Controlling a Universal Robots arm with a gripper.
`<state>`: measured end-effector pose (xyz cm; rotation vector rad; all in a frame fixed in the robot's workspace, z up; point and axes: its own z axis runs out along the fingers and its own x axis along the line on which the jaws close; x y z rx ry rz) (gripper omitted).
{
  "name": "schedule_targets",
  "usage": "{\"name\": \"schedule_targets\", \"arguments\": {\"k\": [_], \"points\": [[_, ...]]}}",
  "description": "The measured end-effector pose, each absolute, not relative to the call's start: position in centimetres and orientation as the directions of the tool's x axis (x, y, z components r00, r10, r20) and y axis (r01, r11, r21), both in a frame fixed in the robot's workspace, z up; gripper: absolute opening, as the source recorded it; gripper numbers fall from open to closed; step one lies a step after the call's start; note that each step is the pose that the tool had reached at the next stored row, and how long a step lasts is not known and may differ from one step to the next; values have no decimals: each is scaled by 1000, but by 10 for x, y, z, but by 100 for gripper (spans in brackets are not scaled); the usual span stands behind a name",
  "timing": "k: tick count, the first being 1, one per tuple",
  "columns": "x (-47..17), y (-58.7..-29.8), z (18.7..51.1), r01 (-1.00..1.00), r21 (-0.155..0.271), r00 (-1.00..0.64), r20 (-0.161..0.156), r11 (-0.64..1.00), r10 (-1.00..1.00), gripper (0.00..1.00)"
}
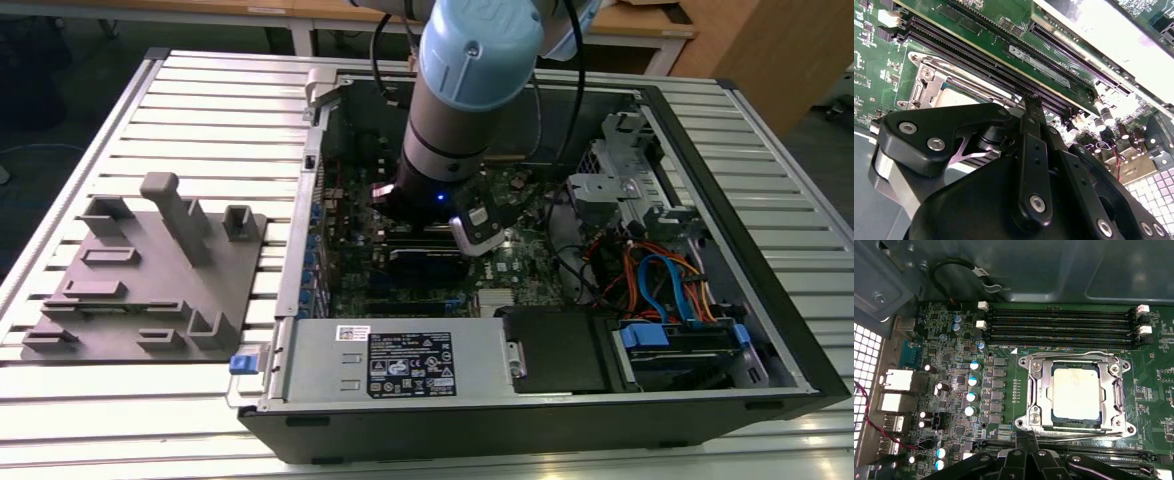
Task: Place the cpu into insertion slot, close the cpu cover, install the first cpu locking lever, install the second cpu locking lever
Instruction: 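Install the second cpu locking lever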
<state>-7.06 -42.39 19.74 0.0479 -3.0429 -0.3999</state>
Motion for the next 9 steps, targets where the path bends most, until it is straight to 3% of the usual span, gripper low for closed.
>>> {"name": "schedule_targets", "arguments": {"k": [9], "points": [[-71,-427,196,-22,274,-997,67,962,-41,10]]}}
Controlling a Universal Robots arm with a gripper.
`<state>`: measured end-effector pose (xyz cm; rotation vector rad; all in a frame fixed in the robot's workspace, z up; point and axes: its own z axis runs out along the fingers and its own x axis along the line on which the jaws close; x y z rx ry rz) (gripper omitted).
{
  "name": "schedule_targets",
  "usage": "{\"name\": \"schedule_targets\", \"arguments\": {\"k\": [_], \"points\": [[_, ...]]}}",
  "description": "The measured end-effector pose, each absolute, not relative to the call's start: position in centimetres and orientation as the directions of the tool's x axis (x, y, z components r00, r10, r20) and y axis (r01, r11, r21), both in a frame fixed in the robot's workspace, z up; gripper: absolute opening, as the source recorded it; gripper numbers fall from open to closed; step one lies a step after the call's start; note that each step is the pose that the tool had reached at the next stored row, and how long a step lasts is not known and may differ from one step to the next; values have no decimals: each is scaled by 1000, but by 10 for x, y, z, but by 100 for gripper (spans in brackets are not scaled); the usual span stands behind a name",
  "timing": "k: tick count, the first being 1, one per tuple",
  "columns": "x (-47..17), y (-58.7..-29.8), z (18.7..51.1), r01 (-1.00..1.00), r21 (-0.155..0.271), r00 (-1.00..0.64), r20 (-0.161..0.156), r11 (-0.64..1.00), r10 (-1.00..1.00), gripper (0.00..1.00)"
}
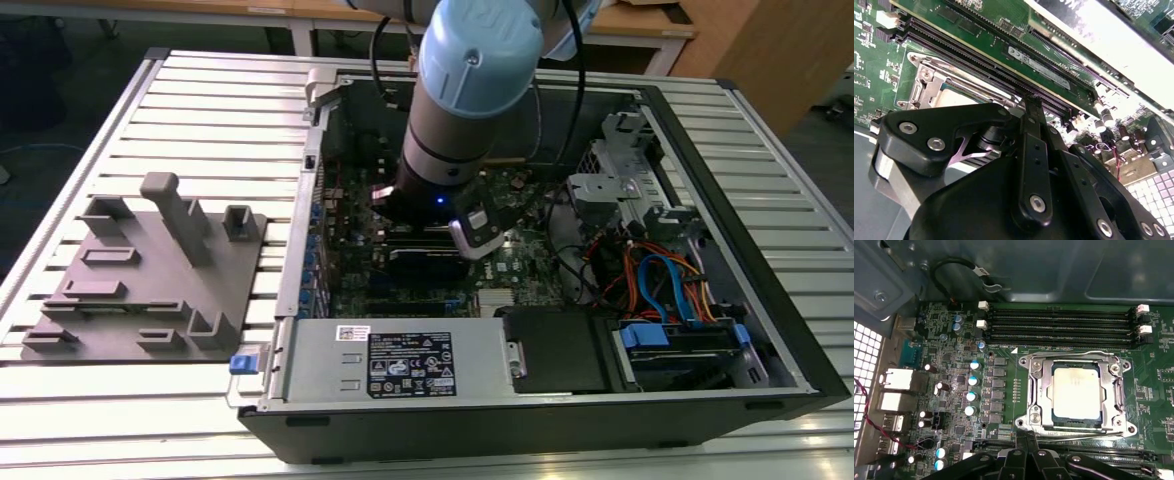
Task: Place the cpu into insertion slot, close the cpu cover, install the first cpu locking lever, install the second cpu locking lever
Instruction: 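Install the second cpu locking lever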
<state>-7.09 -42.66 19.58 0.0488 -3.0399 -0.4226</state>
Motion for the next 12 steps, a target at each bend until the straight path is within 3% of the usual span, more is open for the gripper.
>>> {"name": "schedule_targets", "arguments": {"k": [12], "points": [[-73,-427,190,-22,310,-997,65,951,-44,10]]}}
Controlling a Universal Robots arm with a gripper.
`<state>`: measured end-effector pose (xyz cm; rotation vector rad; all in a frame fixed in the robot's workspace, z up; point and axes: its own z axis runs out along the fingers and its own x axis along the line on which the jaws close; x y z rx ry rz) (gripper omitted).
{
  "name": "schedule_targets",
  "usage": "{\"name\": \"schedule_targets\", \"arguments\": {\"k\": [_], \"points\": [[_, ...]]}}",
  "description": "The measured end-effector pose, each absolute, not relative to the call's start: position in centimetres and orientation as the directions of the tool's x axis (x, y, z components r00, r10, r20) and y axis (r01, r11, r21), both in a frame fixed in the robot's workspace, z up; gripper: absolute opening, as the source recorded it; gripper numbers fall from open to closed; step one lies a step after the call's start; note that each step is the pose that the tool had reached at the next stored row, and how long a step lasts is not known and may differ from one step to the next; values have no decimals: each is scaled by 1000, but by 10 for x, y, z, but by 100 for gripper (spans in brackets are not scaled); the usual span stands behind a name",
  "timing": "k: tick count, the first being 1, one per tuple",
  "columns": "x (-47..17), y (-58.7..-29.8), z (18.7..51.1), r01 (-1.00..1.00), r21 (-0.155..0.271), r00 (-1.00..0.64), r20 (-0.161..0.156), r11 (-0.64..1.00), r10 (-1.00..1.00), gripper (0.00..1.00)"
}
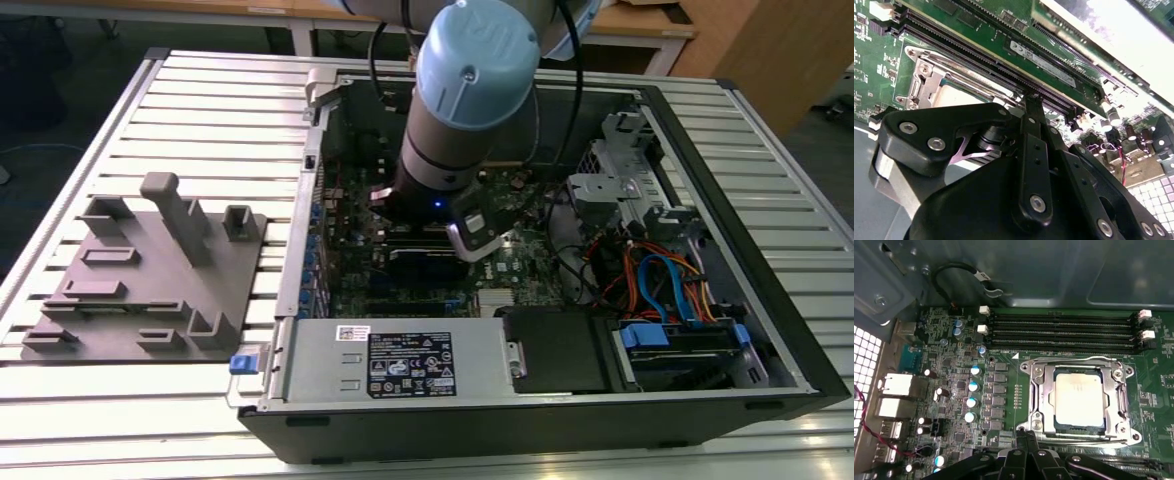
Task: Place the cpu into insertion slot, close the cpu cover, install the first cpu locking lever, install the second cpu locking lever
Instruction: 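Install the second cpu locking lever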
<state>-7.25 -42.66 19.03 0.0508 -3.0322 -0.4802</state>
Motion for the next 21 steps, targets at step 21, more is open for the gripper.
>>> {"name": "schedule_targets", "arguments": {"k": [21], "points": [[-77,-423,189,-22,317,-997,65,948,-44,10]]}}
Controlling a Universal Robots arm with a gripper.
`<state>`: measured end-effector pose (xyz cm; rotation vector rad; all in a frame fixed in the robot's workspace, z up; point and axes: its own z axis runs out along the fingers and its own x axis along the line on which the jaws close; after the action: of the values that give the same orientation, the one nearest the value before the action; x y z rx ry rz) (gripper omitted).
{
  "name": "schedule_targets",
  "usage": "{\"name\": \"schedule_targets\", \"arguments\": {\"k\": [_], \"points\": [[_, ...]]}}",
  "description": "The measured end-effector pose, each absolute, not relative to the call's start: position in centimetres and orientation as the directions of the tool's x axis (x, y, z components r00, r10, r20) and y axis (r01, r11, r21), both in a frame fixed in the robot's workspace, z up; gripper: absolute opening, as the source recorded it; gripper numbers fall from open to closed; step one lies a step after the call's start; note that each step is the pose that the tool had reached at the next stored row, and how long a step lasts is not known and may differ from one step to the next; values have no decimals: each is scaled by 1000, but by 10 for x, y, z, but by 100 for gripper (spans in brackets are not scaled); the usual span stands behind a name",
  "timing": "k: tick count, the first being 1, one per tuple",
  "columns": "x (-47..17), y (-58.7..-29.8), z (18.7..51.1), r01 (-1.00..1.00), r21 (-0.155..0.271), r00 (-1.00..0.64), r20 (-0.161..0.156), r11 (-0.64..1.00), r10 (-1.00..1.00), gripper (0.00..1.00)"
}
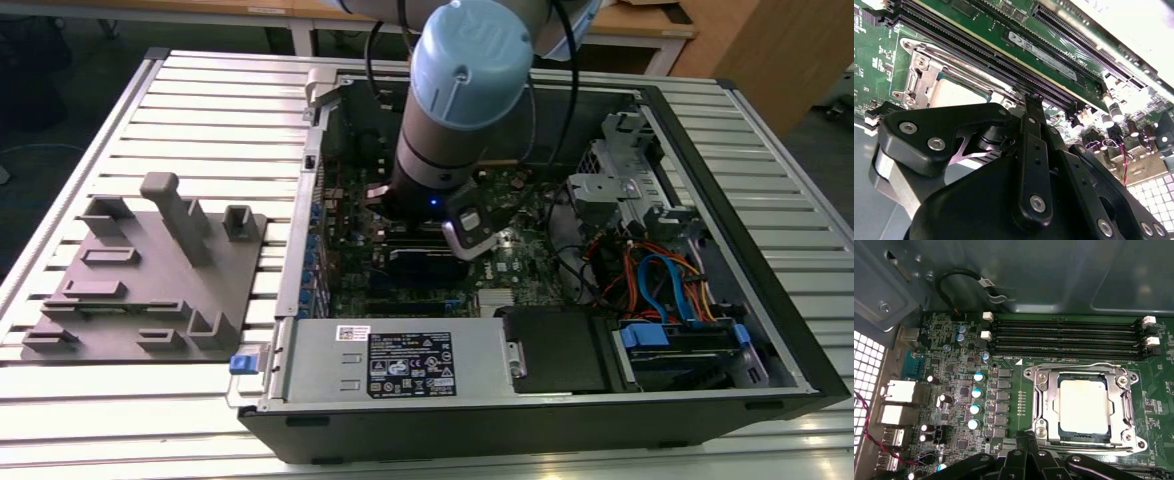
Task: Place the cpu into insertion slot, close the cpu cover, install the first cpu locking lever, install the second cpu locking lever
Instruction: 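Install the second cpu locking lever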
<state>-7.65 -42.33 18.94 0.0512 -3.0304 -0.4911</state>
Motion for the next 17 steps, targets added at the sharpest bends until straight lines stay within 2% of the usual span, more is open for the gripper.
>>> {"name": "schedule_targets", "arguments": {"k": [17], "points": [[-79,-420,187,-22,317,-997,65,948,-44,10]]}}
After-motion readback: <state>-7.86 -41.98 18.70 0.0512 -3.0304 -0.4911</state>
